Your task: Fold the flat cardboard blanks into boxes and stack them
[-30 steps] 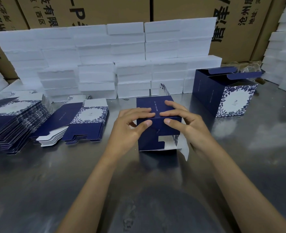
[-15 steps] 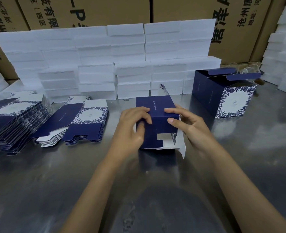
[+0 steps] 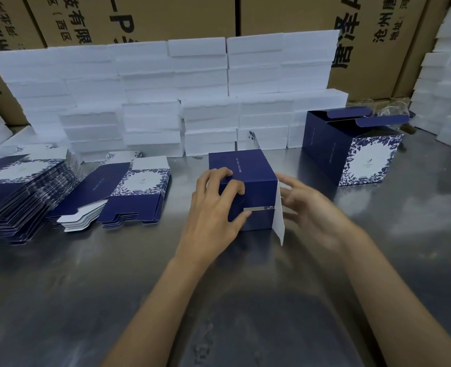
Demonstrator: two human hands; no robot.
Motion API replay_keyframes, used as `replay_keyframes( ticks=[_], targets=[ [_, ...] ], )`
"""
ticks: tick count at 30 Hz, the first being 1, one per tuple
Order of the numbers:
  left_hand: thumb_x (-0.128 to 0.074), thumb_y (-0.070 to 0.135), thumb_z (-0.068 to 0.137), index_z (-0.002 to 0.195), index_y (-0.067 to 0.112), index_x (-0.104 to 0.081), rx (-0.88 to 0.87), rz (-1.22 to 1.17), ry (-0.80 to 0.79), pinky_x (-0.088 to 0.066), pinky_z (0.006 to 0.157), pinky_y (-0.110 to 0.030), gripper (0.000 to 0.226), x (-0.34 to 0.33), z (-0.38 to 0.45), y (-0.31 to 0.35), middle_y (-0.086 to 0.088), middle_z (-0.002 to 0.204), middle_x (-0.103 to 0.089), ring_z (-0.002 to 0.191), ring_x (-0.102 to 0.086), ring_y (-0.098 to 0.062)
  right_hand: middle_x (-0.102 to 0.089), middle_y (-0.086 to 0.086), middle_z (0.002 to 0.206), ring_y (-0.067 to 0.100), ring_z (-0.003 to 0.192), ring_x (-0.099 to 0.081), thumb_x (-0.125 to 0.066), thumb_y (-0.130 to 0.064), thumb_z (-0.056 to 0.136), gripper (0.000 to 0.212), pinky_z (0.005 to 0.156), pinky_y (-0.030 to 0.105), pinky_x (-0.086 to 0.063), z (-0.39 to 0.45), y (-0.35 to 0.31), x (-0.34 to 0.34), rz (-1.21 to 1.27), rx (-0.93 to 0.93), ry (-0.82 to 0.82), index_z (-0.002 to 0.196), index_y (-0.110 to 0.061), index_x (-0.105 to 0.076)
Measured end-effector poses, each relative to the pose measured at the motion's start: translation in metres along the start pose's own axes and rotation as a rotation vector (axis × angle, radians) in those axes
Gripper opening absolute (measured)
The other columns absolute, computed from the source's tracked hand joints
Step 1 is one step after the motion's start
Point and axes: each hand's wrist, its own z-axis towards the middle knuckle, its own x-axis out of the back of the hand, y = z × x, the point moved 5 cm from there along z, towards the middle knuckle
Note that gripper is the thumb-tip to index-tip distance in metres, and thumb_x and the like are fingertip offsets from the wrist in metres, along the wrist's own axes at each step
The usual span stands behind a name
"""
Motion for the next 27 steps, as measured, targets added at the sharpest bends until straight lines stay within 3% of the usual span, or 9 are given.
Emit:
replay_keyframes(
  ticks=[2,5,9,13,15,17,20,23,27],
  targets=[
    [-0.079,0.027,0.082,0.104,0.018,-0.056,0.002,0.010,0.009,-0.046,0.097,-0.049,0.034,-0.002,-0.001,-0.001,-0.004,0.135,-0.046,0.132,-0.039,-0.030,-0.069,0.002,0.131,0.019,0.115,-0.067,-0.054,0.003,0.075,0.074,0.094,0.036,-0.051,-0.001,0.005,-0.004,-0.036,-0.014,-0.111,0.143,-0.028,-0.054],
    [-0.080,0.025,0.082,0.105,0.017,-0.055,-0.003,0.006,0.018,-0.046,0.099,-0.049,0.034,-0.004,0.000,-0.002,-0.004,0.136,-0.045,0.133,-0.038,-0.030,-0.066,-0.004,0.135,0.016,0.122,-0.064,-0.073,-0.004,0.073,0.081,0.104,0.038,-0.050,-0.002,0.011,-0.009,-0.174,-0.003,-0.220,0.143,-0.037,-0.051],
    [-0.081,0.013,0.078,0.115,0.019,-0.052,0.024,-0.111,0.050,-0.047,0.102,-0.045,0.048,-0.006,-0.001,-0.005,-0.004,0.143,-0.035,0.137,-0.034,-0.027,-0.063,-0.012,0.136,0.007,0.117,-0.065,-0.094,-0.039,0.066,0.091,0.099,0.031,-0.054,0.005,0.017,-0.011,-0.291,0.037,-0.026,0.143,-0.043,-0.047],
    [-0.085,0.014,0.074,0.146,0.037,-0.028,0.229,-0.319,0.112,-0.043,0.108,-0.030,0.095,-0.003,-0.002,-0.019,0.004,0.157,-0.010,0.147,-0.023,-0.018,-0.056,-0.027,0.124,-0.005,0.105,-0.059,-0.083,-0.050,0.073,0.086,0.069,0.009,-0.053,0.009,0.021,-0.022,-0.399,0.137,0.104,0.146,-0.042,-0.038],
    [-0.089,0.020,0.070,0.147,0.048,-0.020,0.344,-0.453,0.047,-0.047,0.102,-0.027,0.107,-0.005,-0.002,-0.030,0.008,0.157,-0.017,0.142,-0.034,-0.010,-0.059,-0.022,0.127,-0.002,0.108,-0.060,-0.081,-0.048,0.079,0.080,0.072,0.012,-0.055,0.011,0.025,-0.023,-0.435,0.187,0.159,0.146,-0.038,-0.039],
    [-0.091,0.018,0.068,0.145,0.054,-0.016,0.490,-0.588,-0.073,-0.055,0.089,-0.024,0.113,-0.009,-0.005,-0.041,0.005,0.150,-0.033,0.121,-0.054,-0.005,-0.062,-0.018,0.128,0.003,0.113,-0.061,-0.079,-0.045,0.083,0.074,0.080,0.017,-0.057,0.012,0.027,-0.023,-0.439,0.217,0.213,0.145,-0.036,-0.042],
    [-0.086,0.003,0.072,0.148,0.045,-0.018,0.630,-0.633,-0.255,-0.059,0.088,-0.035,0.110,-0.019,-0.012,-0.048,-0.005,0.142,-0.045,0.101,-0.066,-0.012,-0.064,-0.023,0.117,0.000,0.106,-0.062,-0.078,-0.042,0.086,0.062,0.073,0.014,-0.056,0.011,0.028,-0.022,-0.430,0.249,0.287,0.139,-0.034,-0.048],
    [-0.085,0.003,0.072,0.150,0.037,-0.022,0.664,-0.602,-0.294,-0.057,0.092,-0.040,0.106,-0.024,-0.014,-0.046,-0.005,0.136,-0.051,0.102,-0.066,-0.014,-0.067,-0.020,0.111,0.000,0.101,-0.064,-0.078,-0.036,0.088,0.050,0.067,0.010,-0.054,0.011,0.027,-0.018,-0.406,0.277,0.356,0.132,-0.032,-0.055],
    [-0.085,0.003,0.070,0.151,0.036,-0.022,0.661,-0.587,-0.316,-0.055,0.094,-0.035,0.107,-0.026,-0.014,-0.042,-0.003,0.133,-0.051,0.105,-0.063,-0.011,-0.072,-0.017,0.106,-0.004,0.095,-0.067,-0.078,-0.032,0.089,0.040,0.067,0.007,-0.050,0.010,0.026,-0.014,-0.383,0.297,0.419,0.125,-0.028,-0.063]
  ],
)
